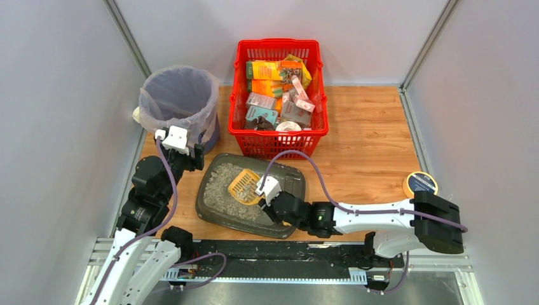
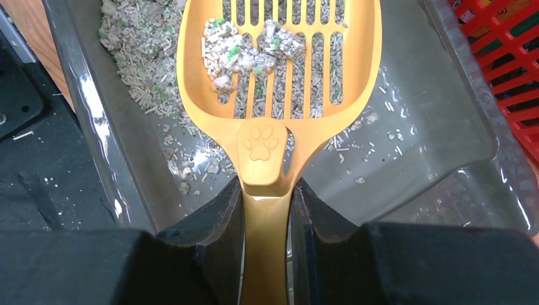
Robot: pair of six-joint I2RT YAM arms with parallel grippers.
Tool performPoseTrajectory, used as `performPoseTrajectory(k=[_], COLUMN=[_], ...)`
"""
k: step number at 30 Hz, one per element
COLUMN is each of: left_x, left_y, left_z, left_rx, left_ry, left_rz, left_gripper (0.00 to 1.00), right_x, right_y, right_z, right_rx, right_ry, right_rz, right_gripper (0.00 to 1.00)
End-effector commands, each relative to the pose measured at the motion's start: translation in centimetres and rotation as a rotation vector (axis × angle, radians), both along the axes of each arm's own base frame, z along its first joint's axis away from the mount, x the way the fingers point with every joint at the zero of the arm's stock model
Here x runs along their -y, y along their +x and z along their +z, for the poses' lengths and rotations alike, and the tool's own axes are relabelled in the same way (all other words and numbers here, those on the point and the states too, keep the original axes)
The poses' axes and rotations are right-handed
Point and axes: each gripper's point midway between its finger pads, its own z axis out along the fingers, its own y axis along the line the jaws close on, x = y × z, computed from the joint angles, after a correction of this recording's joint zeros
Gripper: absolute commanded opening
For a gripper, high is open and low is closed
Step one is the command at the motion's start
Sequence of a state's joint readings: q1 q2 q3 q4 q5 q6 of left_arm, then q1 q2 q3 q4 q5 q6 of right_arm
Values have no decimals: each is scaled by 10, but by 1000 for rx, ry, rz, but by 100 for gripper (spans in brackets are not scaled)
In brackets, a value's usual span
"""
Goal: Clean the litter box
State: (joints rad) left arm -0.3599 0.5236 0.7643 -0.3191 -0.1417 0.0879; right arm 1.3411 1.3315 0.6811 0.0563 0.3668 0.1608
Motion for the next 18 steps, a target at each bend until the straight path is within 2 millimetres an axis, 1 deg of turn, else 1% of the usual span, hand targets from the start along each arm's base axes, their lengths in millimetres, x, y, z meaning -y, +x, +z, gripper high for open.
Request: performPoseTrajectory(k=[1, 2, 3, 4, 5, 6, 7, 8, 9, 10, 11, 12, 13, 14, 15, 16, 17, 18], left_x=[-1, -2, -2, -2, -2, -1, 2, 2, 3, 4, 5, 5, 6, 6, 6, 5, 5, 4], left_y=[1, 1, 0, 1, 2, 2, 3, 3, 3, 4, 4, 5, 5, 5, 4, 3, 4, 4], left_z=[8, 10, 10, 9, 9, 8, 6, 7, 7, 6, 7, 8, 7, 7, 8, 9, 10, 9], left_rx=[27, 34, 37, 36, 34, 27, 8, 3, 1, -1, 1, 4, 0, -2, -2, 2, 4, 3], left_ry=[-5, -8, -9, -7, -8, -7, -2, -7, -9, -11, -15, -16, -21, -24, -24, -26, -29, -30], left_rz=[8, 9, 11, 14, 12, 9, -3, -5, -7, -10, -12, -11, -15, -16, -18, -13, -10, -5], left_gripper=[80, 80, 80, 80, 80, 81, 81, 81, 81, 81, 81, 81, 81, 81, 81, 81, 81, 81], right_x=[12, 4, -4, -15, -5, 2, 20, 19, 14, -7, -13, -10, 0, 6, 14, 9, 6, -6], right_y=[27, 17, 5, -15, 2, 11, 35, 36, 28, 4, -4, -8, 8, 22, 31, 30, 19, 9], right_z=[19, 25, 30, 37, 33, 27, 18, 14, 13, 25, 33, 29, 22, 26, 23, 29, 25, 40], right_rx=[59, -22, -33, -13, 69, 92, 112, 54, -3, -47, 0, 30, 84, 107, 91, 4, -44, -27], right_ry=[29, 110, 151, 167, 86, 27, -41, -10, 28, 139, 147, 87, 12, -11, -9, 72, 115, 181], right_rz=[-139, -58, 11, 83, -4, -59, -171, -173, -113, 22, 64, 56, -48, -111, -165, -106, -46, 28], right_gripper=[0, 0, 0, 0, 0, 0, 0, 0, 0, 0, 0, 0, 0, 0, 0, 0, 0, 0])
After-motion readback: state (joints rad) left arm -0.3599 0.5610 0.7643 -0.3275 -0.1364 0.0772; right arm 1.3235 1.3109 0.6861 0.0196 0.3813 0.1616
